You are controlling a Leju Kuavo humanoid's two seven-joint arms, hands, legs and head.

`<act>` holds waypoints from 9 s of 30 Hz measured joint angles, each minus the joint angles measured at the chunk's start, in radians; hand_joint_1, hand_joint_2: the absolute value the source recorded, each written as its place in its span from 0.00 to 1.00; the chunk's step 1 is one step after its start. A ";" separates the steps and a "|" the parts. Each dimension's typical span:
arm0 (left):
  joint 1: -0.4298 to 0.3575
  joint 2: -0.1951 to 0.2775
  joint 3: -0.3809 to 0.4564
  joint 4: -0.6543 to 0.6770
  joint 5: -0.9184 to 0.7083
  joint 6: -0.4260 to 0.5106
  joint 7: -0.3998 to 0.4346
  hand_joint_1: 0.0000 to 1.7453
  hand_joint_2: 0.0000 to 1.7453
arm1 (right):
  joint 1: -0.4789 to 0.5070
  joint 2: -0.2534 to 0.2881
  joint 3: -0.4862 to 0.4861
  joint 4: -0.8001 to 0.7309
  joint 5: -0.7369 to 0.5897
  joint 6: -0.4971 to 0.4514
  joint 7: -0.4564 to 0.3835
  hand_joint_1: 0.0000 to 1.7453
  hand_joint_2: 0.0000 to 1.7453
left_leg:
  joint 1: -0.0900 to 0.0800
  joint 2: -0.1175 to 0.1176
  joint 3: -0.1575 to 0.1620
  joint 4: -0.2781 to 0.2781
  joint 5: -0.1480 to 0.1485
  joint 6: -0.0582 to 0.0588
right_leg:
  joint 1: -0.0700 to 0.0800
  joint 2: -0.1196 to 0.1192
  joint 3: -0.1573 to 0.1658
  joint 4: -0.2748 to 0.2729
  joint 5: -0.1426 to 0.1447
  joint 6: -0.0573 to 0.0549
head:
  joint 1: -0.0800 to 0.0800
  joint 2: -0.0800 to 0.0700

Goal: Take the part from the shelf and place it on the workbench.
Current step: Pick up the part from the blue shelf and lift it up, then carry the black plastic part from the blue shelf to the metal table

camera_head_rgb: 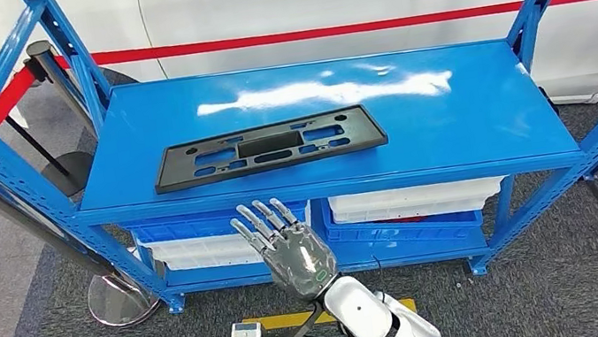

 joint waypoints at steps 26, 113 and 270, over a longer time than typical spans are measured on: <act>0.020 0.049 -0.079 0.009 0.102 -0.060 0.073 0.00 0.00 | -0.024 0.023 -0.061 -0.002 -0.131 0.030 -0.038 0.00 1.00 | 0.002 0.002 -0.019 0.005 0.009 -0.026 | 0.009 0.003 0.165 -0.200 0.045 -0.018 | -0.008 0.000; 0.017 0.117 -0.245 0.008 0.261 -0.066 0.130 0.00 0.00 | -0.214 -0.011 -0.130 0.289 -0.148 0.267 0.041 1.00 1.00 | 0.002 0.001 -0.064 0.165 -0.056 -0.047 | 0.017 0.001 0.078 -0.207 0.136 -0.059 | 0.003 0.000; 0.012 -0.065 -0.446 0.085 0.606 0.027 0.080 0.00 0.00 | 0.893 0.098 -0.774 -0.977 -1.474 0.771 -0.568 1.00 1.00 | -0.010 0.004 0.018 0.133 -0.092 -0.038 | 0.009 0.065 0.106 -0.194 0.104 -0.056 | 0.004 0.000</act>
